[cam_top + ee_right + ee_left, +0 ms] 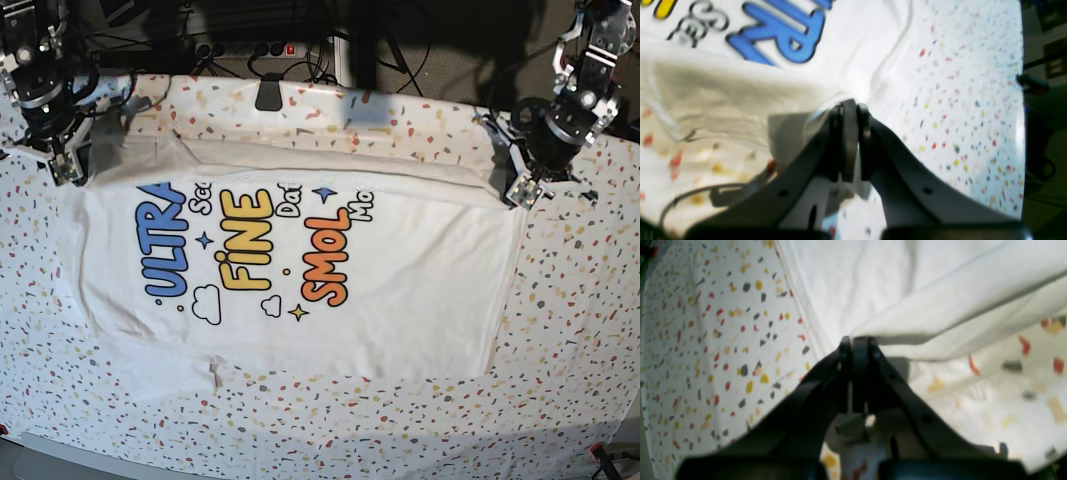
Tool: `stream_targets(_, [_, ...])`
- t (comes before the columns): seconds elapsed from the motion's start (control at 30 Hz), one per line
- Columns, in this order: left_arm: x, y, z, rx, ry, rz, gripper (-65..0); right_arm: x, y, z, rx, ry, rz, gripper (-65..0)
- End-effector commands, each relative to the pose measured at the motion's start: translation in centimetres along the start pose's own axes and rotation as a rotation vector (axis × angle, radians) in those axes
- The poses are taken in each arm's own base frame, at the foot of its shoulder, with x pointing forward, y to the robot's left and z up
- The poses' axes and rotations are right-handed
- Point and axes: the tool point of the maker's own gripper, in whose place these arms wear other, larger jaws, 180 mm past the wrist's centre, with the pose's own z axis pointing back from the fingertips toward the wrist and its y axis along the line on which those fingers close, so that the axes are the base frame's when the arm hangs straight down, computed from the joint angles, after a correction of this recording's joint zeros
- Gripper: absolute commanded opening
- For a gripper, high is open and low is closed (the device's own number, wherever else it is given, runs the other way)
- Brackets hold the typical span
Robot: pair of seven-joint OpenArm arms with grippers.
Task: Fold the T-shirt properly
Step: 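Lift the shirt's shoulder edge with both grippers and fold it over the print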
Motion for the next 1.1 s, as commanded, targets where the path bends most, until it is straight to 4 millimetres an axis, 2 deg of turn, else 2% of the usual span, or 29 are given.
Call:
stream_targets(0.0, [1.3,1.4,-0.3,0.031,-0.047,-0.01,-65.0,1.3,-0.7,-0.4,-0.016,-0.046,0.01,-65.0])
stream_targets(0.17, [2.0,1.5,-2.3,0.015,-0.062,0.019,-65.0,1.8,0.3,-3.1,0.009,-0.054,0.007,-65.0])
stream_targets(0.53, [0.9,3.4,-5.3,0.035,-0.01,0.033,-65.0,2.5,1.2,-8.8,0.062,-0.038,0.007,-65.0])
stream_targets(0.77, [1.0,4.0,-5.7,0.045,-0.01,0.024,-65.0,2.9,1.1,-9.4,0.077,-0.041,0.016,-65.0])
stream_targets(0.97, [2.4,5.2,-6.1,0.068,-0.034,0.004,-65.0,1.0,1.0,-9.8,0.074,0.016,0.017,-65.0])
stream_targets(1.07, [2.8,5.5,-6.1,0.073,-0.042,0.003,-65.0,0.8,0.8,-9.8,0.067,0.022,0.033,-65.0])
